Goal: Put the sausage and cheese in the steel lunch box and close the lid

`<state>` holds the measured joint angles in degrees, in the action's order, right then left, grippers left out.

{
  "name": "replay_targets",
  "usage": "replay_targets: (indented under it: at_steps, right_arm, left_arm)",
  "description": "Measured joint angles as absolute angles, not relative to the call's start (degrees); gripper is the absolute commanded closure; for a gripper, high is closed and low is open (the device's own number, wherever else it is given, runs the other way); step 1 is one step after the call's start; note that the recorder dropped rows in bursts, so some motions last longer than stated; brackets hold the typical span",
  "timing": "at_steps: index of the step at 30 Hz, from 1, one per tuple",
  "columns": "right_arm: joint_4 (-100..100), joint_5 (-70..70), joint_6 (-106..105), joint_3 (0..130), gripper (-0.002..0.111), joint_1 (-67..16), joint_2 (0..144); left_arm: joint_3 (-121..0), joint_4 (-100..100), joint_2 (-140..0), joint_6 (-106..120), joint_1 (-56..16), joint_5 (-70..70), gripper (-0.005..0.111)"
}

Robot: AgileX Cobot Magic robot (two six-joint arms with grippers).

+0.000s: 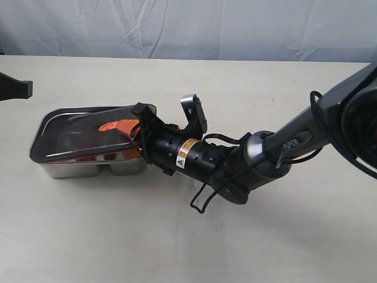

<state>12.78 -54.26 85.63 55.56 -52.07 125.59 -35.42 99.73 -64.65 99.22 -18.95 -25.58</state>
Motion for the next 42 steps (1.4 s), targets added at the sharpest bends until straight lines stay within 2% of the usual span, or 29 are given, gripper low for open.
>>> replay_targets:
  at_steps: [14,21,39,42]
  right_arm:
    - [19.3,-54.5,87.4,55.6,0.059,-52.0,124.6]
    - [27.6,-52.8,90.2,55.4,0.059,-48.7,122.0]
    - [50.9,-31.5,103.6,55.2,0.059,-48.2,113.8]
    - [54.1,-27.3,105.9,55.2,0.068,-48.2,112.3]
  left_arm:
    - [-35.4,99.7,-64.6,99.2,-18.9,-25.8,0.107]
    - [-35.4,99.7,-64.6,99.2,-18.9,-26.5,0.107]
    - [-35.4,99.7,-64.0,99.2,-18.9,-26.8,0.107]
    - [-35.4,99.7,-64.0,99.2,-18.9,-26.8,0.107]
